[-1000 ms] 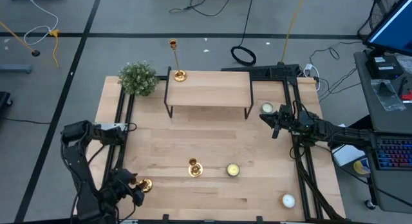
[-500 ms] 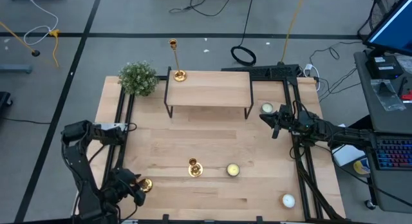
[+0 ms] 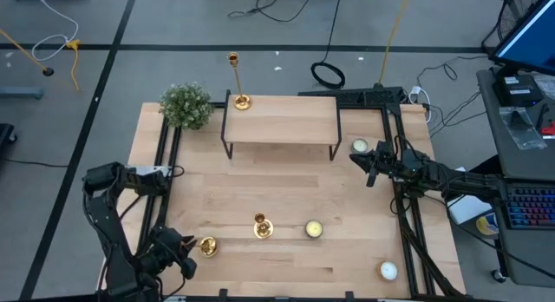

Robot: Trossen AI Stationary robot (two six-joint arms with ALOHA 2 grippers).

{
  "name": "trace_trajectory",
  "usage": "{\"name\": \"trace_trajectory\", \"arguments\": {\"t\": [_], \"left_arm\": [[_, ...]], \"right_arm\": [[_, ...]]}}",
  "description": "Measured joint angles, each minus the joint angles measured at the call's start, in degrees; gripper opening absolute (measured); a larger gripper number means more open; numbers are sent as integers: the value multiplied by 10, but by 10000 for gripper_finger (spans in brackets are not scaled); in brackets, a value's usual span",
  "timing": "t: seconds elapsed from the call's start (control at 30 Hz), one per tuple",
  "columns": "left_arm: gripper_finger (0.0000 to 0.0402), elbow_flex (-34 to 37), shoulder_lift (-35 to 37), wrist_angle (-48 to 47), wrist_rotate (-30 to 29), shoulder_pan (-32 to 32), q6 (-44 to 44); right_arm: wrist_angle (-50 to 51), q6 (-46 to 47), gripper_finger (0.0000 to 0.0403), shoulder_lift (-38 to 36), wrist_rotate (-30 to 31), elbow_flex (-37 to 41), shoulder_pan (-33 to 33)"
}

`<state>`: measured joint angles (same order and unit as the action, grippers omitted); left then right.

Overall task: Pick & Place candle stick holders
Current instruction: Put the bottom gold candle holder on the shelf

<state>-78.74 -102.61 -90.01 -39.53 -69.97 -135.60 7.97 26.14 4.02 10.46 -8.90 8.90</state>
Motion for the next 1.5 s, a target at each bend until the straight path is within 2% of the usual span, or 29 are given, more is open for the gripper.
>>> {"name": "trace_trajectory", "arguments": {"t": [0.17,0.3,0.57,0.8,1.03,1.3,1.5], "left_arm": [[71,-1,15,1,0,12,-4],[69,-2,53,0,-6,33,38],[71,-2,170,0,-117,108,178],[69,-29,255,0,-184,223,382],[76,-143,270,16,-206,354,626],[69,-200,270,208,-181,494,982],[88,-204,264,319,-144,582,1142]], "right_arm": [[0,1,4,0,0,0,0],[0,2,4,0,0,0,0],[0,2,4,0,0,0,0],[0,2,4,0,0,0,0],[0,2,4,0,0,0,0],[0,-3,4,0,0,0,0],[0,2,4,0,0,0,0]]}}
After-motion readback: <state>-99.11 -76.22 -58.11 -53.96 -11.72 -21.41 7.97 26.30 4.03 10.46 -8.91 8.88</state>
